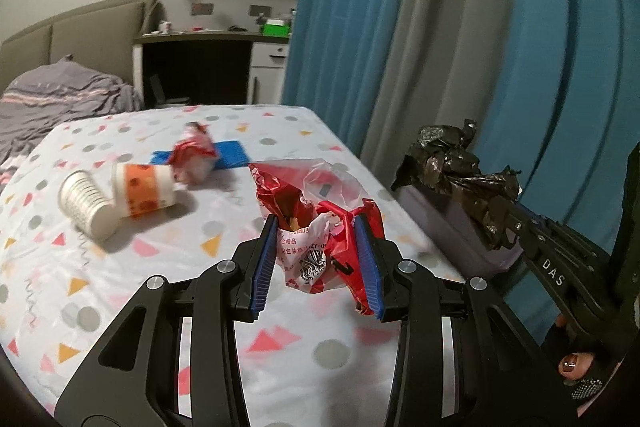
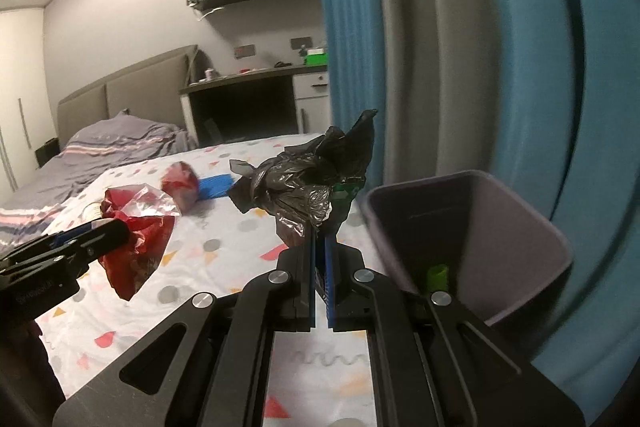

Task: Collect trash
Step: 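Carry the red bag and black bag over the grey bin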

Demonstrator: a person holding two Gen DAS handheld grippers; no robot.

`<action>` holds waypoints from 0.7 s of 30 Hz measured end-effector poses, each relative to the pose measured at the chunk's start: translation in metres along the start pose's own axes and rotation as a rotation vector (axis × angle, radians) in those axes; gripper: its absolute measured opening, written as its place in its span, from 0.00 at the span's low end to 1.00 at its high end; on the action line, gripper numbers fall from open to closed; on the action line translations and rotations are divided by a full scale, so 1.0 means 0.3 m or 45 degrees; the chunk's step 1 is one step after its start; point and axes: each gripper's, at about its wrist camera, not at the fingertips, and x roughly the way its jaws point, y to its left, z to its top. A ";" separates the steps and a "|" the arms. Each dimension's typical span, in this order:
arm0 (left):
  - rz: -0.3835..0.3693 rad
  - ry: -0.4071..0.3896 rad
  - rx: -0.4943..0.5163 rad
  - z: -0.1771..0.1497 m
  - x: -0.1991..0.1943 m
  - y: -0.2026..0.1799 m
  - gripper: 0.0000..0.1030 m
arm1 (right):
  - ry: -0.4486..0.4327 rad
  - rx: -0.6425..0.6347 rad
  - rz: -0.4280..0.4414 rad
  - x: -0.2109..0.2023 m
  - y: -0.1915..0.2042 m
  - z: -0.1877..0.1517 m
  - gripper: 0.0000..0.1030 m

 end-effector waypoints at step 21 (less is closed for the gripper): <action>-0.247 0.033 0.178 0.099 0.227 -0.333 0.37 | -0.003 0.098 -0.230 0.018 -0.281 0.001 0.05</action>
